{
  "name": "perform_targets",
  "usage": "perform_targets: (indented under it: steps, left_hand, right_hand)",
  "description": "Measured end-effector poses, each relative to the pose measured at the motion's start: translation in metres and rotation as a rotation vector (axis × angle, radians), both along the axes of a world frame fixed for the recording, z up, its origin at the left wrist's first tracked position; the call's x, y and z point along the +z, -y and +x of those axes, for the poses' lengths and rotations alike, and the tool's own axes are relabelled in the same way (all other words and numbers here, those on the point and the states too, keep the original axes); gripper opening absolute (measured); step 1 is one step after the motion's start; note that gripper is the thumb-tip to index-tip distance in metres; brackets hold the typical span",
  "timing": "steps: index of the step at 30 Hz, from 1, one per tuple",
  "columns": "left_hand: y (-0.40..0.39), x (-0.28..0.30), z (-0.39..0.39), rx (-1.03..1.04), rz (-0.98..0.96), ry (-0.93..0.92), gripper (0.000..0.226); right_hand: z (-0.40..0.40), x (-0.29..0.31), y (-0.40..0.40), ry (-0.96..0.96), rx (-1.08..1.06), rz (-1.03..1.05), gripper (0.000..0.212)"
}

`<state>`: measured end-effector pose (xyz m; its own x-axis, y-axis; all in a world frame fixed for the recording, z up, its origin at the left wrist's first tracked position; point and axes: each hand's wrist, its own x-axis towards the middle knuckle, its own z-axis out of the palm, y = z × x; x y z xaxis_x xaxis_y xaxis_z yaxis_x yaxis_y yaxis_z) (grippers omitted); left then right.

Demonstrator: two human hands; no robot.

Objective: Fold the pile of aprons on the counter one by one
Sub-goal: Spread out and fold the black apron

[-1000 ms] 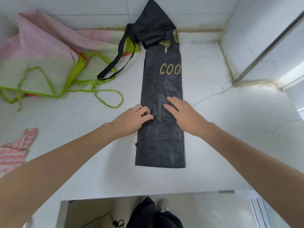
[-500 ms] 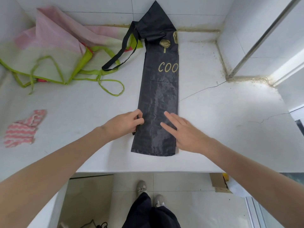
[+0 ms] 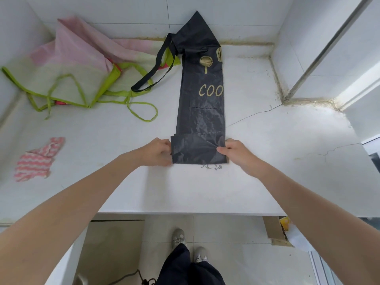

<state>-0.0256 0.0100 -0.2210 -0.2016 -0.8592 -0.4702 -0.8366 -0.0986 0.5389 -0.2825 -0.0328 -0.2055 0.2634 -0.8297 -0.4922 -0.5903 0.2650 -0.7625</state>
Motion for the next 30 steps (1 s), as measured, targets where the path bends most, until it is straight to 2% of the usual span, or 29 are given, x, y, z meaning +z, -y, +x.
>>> perform_targets:
  steps: [1,3,4,6,7,8,11,14,16,18,19,20,21,22,24,25,26,28,29,30]
  left_hand:
    - [-0.001,0.005,-0.002,0.036,0.066,-0.009,0.051]
    - [0.001,0.002,-0.005,0.166,0.14,-0.09,0.034]
    - [0.003,-0.001,-0.01,0.256,0.132,-0.162,0.022]
    - [0.001,-0.008,-0.016,0.378,0.038,-0.199,0.03]
    - [0.0,-0.011,-0.019,0.402,-0.012,-0.181,0.034]
    - [-0.001,-0.012,-0.021,0.4,-0.035,-0.147,0.035]
    - [0.0,-0.009,-0.025,0.38,-0.033,-0.106,0.022]
    - [-0.002,0.0,-0.026,0.391,-0.042,-0.071,0.022]
    - [-0.006,0.003,-0.024,0.452,-0.208,-0.01,0.027]
    - [-0.009,0.007,-0.03,0.34,-0.552,0.096,0.033]
    - [-0.009,0.009,-0.037,0.163,-0.722,0.144,0.035]
    - [-0.009,0.007,-0.045,-0.063,-0.793,0.186,0.041]
    - [-0.009,0.003,-0.054,-0.282,-0.777,0.254,0.054]
    - [-0.01,-0.003,-0.061,-0.42,-0.667,0.348,0.069]
    - [-0.007,-0.016,-0.065,-0.446,-0.442,0.489,0.086]
    - [-0.005,-0.023,-0.065,-0.411,-0.39,0.506,0.087]
    - [-0.003,-0.028,-0.065,-0.397,-0.383,0.517,0.083]
    - [-0.001,-0.032,-0.065,-0.409,-0.362,0.531,0.08]
    - [0.001,-0.03,-0.065,-0.408,-0.362,0.521,0.09]
    - [0.001,-0.03,-0.065,-0.415,-0.356,0.512,0.101]
  right_hand:
    - [0.0,-0.002,0.002,0.0,-0.019,0.004,0.041]
    - [-0.001,-0.001,0.002,0.01,-0.05,0.021,0.044]
    - [-0.002,0.001,0.001,0.027,-0.076,0.024,0.04]
    - [-0.001,0.0,0.001,0.023,-0.148,-0.013,0.021]
    - [0.0,-0.001,0.001,-0.027,-0.176,-0.058,0.018]
    - [0.003,-0.003,0.002,-0.093,-0.184,-0.109,0.024]
    - [0.012,-0.01,0.006,-0.285,-0.143,-0.219,0.047]
    - [0.022,-0.008,0.008,-0.429,-0.093,-0.238,0.046]
    - [0.023,-0.007,0.008,-0.5,-0.047,-0.258,0.045]
    - [0.022,-0.011,0.01,-0.524,-0.015,-0.262,0.044]
    - [0.022,-0.012,0.011,-0.531,-0.01,-0.252,0.045]
    - [0.022,-0.013,0.014,-0.526,-0.023,-0.222,0.045]
    - [0.022,-0.012,0.016,-0.497,-0.053,-0.204,0.045]
    - [0.021,-0.014,0.017,-0.488,-0.07,-0.192,0.044]
    - [0.022,-0.011,0.014,-0.475,-0.059,-0.253,0.028]
    - [0.023,-0.007,0.008,-0.484,-0.029,-0.332,0.009]
    - [0.022,-0.006,0.0,-0.52,0.04,-0.49,0.019]
    - [0.02,-0.015,-0.013,-0.559,0.327,-0.76,0.059]
    - [0.018,-0.02,-0.018,-0.565,0.493,-0.807,0.066]
    - [0.016,-0.023,-0.021,-0.595,0.626,-0.755,0.068]
